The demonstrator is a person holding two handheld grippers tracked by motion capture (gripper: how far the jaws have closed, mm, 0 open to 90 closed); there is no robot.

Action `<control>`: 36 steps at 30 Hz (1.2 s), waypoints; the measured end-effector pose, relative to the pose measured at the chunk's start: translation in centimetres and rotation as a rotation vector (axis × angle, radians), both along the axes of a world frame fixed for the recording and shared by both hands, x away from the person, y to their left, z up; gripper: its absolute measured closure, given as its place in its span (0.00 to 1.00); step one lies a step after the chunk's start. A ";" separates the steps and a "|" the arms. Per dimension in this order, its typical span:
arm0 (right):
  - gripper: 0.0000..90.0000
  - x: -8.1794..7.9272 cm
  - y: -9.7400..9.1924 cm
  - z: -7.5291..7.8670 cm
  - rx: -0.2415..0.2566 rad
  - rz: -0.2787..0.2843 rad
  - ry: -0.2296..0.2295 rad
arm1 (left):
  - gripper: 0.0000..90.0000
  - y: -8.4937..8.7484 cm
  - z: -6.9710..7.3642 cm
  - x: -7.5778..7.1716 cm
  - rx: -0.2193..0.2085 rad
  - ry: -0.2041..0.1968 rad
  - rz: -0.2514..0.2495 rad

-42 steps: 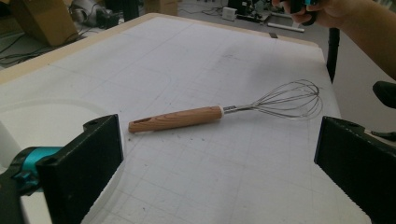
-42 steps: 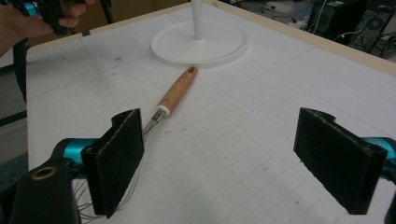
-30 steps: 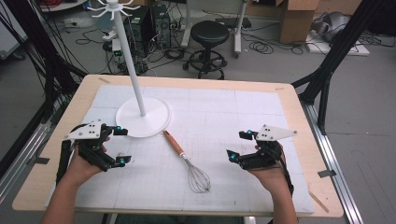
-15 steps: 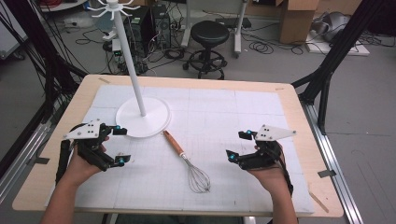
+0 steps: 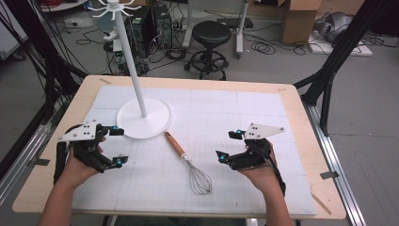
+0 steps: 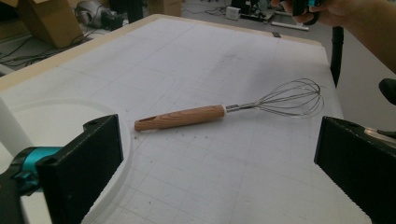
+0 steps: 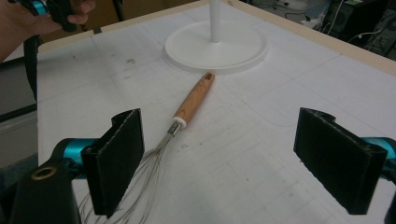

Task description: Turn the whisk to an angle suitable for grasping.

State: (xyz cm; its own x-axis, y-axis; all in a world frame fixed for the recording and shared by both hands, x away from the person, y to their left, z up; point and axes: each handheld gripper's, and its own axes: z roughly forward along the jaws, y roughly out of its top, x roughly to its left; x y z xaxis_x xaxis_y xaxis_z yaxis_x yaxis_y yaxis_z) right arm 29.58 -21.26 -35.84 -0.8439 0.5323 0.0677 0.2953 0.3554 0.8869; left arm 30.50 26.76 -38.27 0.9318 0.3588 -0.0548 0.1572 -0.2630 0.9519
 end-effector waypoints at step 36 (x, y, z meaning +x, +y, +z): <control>0.18 5.6 10.8 -1.7 -0.238 0.078 0.155 | 0.02 0.7 0.4 -0.1 -0.007 -0.015 0.011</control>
